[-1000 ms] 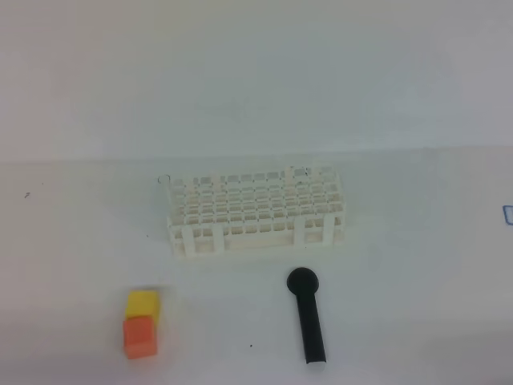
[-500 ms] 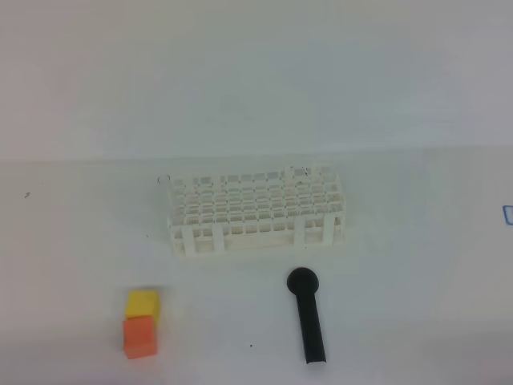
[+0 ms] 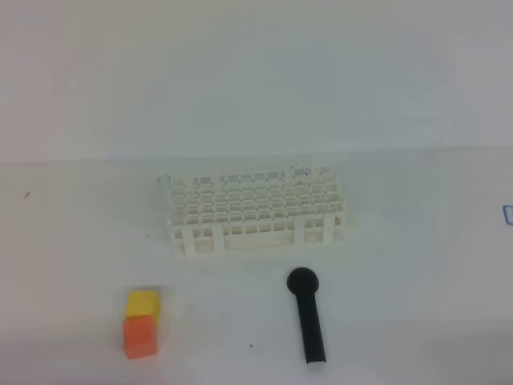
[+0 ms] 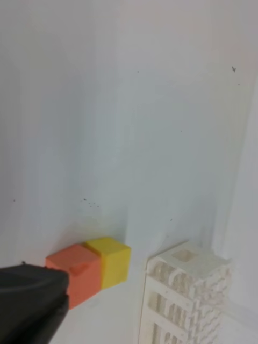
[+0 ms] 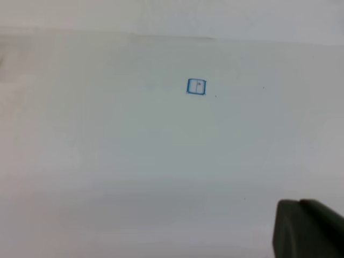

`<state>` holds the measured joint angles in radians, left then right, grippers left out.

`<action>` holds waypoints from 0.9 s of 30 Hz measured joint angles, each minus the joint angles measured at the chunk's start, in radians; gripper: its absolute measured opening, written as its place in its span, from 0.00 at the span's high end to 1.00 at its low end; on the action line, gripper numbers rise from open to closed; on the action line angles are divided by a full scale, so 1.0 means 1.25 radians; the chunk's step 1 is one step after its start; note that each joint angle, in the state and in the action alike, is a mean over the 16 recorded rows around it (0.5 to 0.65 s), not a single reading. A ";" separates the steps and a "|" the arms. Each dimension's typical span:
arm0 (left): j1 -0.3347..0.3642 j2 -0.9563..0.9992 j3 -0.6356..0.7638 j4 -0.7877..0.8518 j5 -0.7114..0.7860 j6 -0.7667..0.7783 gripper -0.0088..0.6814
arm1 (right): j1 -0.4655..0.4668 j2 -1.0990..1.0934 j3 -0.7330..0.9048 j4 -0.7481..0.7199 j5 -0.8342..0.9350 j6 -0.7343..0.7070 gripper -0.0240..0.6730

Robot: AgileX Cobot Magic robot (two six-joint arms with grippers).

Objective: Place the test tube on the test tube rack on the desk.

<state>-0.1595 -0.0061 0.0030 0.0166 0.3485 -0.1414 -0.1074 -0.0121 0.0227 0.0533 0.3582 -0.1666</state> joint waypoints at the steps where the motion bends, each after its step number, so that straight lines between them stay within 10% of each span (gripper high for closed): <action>1: 0.000 0.000 0.000 0.002 0.000 -0.001 0.99 | 0.000 0.000 0.000 0.000 0.000 0.000 0.97; 27: 0.000 -0.001 0.002 0.004 -0.002 -0.003 0.99 | 0.010 0.000 0.000 0.000 0.000 0.000 0.97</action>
<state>-0.1595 -0.0073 0.0051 0.0219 0.3455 -0.1451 -0.0950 -0.0121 0.0227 0.0537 0.3582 -0.1666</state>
